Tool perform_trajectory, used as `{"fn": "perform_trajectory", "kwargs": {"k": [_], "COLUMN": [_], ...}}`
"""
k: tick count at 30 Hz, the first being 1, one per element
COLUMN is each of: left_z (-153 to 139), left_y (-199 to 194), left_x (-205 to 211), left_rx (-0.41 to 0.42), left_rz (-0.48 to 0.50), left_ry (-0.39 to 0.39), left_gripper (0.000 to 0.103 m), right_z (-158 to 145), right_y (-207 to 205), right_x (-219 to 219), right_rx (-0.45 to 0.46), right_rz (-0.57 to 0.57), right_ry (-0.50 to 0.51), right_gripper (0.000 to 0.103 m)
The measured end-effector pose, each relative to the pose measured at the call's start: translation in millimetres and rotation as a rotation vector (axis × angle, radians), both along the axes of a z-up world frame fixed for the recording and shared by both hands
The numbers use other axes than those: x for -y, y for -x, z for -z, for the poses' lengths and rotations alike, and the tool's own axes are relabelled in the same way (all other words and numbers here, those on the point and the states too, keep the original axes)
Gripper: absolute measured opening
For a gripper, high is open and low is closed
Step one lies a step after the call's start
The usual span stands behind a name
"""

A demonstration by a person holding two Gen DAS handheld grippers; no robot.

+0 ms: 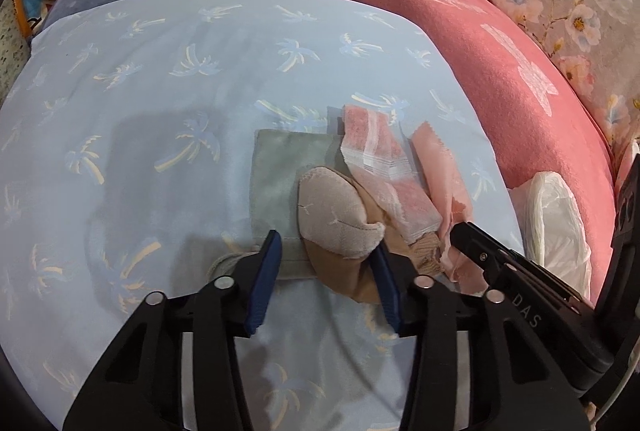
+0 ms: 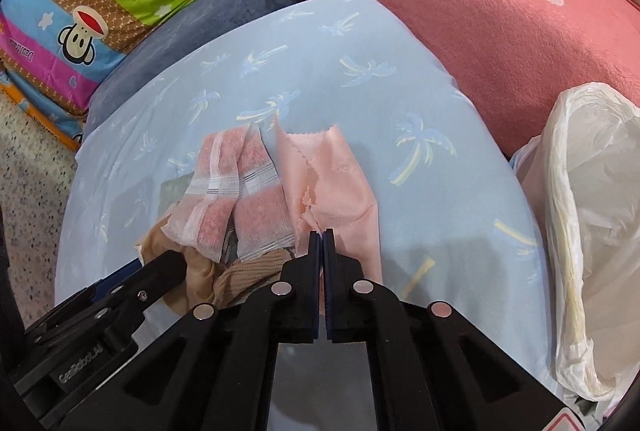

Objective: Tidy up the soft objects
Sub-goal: 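Grasp the tan pad with the left tool while the right tool grasps the pink cloth, then carry the tan pad and pink cloth over the wastebasket and open both tools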

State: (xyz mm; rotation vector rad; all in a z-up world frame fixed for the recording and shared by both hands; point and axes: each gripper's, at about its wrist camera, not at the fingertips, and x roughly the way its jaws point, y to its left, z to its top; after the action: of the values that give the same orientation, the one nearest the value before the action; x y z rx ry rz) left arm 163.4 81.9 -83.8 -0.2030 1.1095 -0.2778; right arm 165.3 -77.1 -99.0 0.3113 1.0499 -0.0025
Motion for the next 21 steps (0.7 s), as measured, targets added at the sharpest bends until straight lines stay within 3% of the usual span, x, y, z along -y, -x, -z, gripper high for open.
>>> {"fn": "perform_trajectory", "kwargs": {"k": [5, 7, 21], "left_z": [-4.7, -7.8, -50.9], "left_y": [3.7, 5.9, 30.0], "left_x": [4.2, 3.9, -0.8], "left_rx": [0.004, 0.011, 0.101], "left_rz": [0.016, 0.019, -0.002], "left_ry": [0.028, 0.038, 0.047], "left_gripper": [0.016, 0.012, 0.01], "right_z": [-18.3, -26.3, -81.3], "right_y": [14.6, 21.6, 65.2], "right_x": [2.9, 4.4, 8.6], "right_rx": [0.043, 0.058, 0.181], "right_rz": [0.002, 0.003, 0.012], "right_ry": [-0.007, -0.012, -0.039], "right_gripper": [0.002, 0.002, 0.002]}}
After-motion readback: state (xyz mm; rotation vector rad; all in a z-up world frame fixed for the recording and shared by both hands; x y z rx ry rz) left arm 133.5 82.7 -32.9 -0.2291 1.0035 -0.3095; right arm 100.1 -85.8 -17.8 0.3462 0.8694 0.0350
